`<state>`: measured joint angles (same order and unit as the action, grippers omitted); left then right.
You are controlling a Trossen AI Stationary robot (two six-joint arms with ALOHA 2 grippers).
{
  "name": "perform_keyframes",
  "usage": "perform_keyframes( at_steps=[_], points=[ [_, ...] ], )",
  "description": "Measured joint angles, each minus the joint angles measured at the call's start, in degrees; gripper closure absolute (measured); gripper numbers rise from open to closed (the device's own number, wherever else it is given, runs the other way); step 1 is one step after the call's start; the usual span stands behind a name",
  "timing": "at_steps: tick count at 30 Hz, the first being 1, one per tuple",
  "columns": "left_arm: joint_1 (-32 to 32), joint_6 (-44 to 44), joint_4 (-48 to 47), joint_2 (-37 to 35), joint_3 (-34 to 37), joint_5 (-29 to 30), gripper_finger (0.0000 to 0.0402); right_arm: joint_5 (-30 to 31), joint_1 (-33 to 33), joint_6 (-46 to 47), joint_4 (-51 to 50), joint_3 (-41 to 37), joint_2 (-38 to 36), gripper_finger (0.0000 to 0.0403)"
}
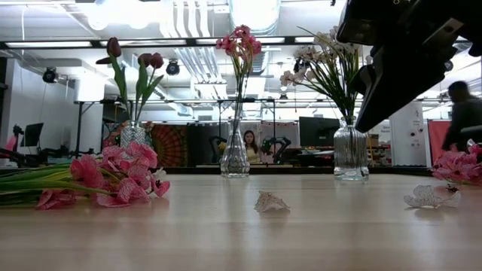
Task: Sort flowers into vase by color
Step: Put the left pink flowers into the middle transparent vase
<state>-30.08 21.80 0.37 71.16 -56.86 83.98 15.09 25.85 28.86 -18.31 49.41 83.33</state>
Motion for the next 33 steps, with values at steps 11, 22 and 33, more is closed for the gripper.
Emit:
perform_keyframes(
  at_steps=[11, 22, 33],
  points=[
    [-5.18, -27.28, -28.92, 8.74, -10.91, -52.17, 0.0205, 0.00, -0.01, 0.02, 0.40, 0.00, 0.00, 0.0394],
    [-5.89, -60.03, -57.36, 20.32, -15.60, -68.70, 0.0205, 0.00, 0.00, 0.02, 1.12, 0.00, 0.00, 0.0394],
    [-10.22, -78.43, -63.51, 25.51, -12.97, -80.69, 0.0205, 0.02, -0.01, 0.40, 2.44, 0.00, 0.00, 0.0369]
  ],
)
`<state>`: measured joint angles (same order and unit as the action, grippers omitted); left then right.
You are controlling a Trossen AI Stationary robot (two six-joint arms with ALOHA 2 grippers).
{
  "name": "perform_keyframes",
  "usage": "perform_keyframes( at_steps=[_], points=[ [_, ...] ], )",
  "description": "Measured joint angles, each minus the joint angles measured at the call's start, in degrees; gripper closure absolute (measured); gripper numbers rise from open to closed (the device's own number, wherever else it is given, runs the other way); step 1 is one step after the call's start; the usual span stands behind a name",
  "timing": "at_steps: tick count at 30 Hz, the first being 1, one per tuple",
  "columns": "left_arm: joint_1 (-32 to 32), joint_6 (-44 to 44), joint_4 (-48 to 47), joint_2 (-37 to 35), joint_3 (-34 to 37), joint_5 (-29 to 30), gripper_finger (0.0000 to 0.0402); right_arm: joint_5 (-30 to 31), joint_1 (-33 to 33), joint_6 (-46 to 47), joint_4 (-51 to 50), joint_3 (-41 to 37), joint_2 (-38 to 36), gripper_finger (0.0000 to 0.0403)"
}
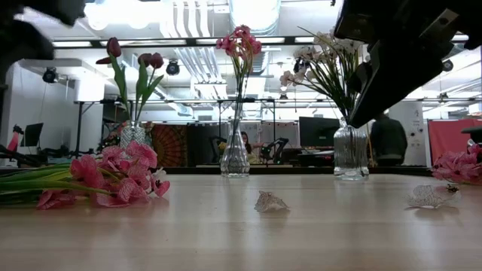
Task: Sort flowers into vase by color
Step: Put the left pink flowers into the middle transparent vase
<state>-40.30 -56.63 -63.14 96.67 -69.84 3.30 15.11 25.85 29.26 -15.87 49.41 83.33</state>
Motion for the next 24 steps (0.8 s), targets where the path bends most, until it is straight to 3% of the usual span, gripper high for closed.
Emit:
perform_keyframes(
  at_steps=[10, 17, 24],
  points=[
    [-5.94, -11.06, -2.08, 1.56, 0.10, 0.20, 0.0184, 0.07, 0.00, -0.40, 1.46, 0.00, 0.00, 0.0286],
    [-12.36, -11.90, -1.94, 3.32, 0.18, 0.62, 0.0155, 1.18, 0.00, -1.29, 1.61, 0.00, 0.00, 0.0240],
    [-13.19, -11.81, -2.38, 7.39, 0.24, 0.75, 0.0161, 2.03, 0.00, -2.12, 1.63, 0.00, 0.00, 0.0212]
  ],
)
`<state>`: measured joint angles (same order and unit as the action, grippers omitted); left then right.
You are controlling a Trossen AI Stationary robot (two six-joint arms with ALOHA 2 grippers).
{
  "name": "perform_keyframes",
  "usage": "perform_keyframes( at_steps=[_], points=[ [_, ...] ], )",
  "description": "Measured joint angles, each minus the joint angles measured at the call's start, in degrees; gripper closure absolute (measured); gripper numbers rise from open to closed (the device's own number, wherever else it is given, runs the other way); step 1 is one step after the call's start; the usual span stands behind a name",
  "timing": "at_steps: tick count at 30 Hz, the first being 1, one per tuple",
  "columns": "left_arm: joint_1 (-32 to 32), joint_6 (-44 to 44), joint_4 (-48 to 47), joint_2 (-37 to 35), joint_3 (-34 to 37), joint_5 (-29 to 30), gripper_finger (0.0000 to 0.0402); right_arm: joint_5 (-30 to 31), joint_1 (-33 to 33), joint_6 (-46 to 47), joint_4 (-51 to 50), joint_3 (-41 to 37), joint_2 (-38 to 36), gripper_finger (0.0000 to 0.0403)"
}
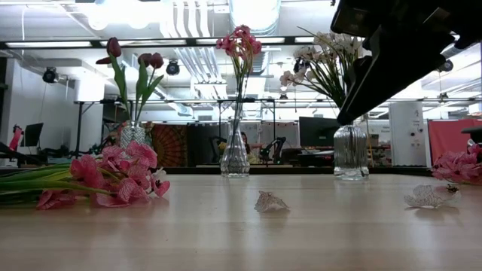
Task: Sort flowers into vase by color
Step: Put the left pink flowers into the middle transparent vase
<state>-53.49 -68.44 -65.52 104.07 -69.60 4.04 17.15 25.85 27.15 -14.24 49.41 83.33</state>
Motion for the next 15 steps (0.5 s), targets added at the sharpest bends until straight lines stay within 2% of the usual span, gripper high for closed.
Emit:
perform_keyframes(
  at_steps=[15],
  points=[
    [0.13, -1.56, 1.26, 1.86, 6.41, 0.99, 0.0185, -0.02, 0.00, -1.21, 0.00, 0.00, 0.00, 0.0202]
  ],
)
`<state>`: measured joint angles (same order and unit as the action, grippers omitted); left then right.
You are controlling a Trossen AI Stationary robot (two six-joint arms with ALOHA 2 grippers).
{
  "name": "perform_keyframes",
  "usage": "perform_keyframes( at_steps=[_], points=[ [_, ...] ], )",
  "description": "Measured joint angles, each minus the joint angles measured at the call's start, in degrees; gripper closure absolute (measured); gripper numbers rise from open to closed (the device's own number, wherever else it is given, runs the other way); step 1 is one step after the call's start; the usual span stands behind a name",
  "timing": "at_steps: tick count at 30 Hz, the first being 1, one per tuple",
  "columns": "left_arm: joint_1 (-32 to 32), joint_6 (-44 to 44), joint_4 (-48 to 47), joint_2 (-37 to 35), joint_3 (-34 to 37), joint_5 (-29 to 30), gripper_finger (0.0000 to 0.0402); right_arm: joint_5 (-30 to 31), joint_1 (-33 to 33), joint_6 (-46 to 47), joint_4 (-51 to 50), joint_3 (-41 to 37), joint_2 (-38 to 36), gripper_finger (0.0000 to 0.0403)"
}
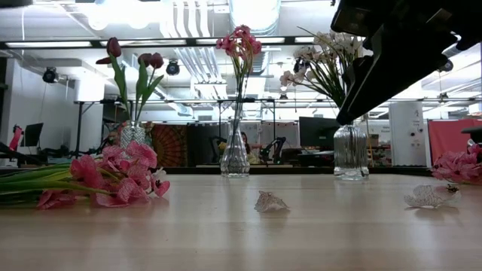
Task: Sort flowers into vase by color
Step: Put the left pink flowers into the middle transparent vase
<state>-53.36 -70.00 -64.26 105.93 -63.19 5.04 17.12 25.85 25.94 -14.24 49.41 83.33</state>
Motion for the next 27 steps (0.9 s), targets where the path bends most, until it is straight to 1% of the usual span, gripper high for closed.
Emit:
perform_keyframes(
  at_steps=[5, 8, 11, 18, 20, 27],
  points=[
    [-0.02, -0.02, 1.29, -0.24, 1.06, -0.06, 0.0197, 0.02, 0.00, 0.00, 0.01, 0.00, 0.00, 0.0202],
    [-0.02, -0.02, 1.51, -0.24, 1.11, -0.14, 0.0221, 0.02, 0.00, -0.01, 0.00, 0.00, 0.00, 0.0202],
    [-0.02, -0.08, 1.39, -0.24, 1.29, -0.09, 0.0260, 0.02, 0.00, -0.01, 0.00, 0.00, 0.00, 0.0202],
    [0.00, -1.51, 1.28, -0.15, 1.41, 0.48, 0.0367, 0.02, 0.00, -0.01, 0.00, 0.00, 0.00, 0.0202],
    [0.00, -1.47, 1.30, -0.15, 1.41, 0.48, 0.0391, 0.02, 0.00, -0.01, 0.00, 0.00, 0.00, 0.0202],
    [-0.01, -1.38, 2.09, -0.32, 1.41, 0.95, 0.0400, 0.02, 0.00, -0.01, 0.00, 0.00, 0.00, 0.0202]
  ],
)
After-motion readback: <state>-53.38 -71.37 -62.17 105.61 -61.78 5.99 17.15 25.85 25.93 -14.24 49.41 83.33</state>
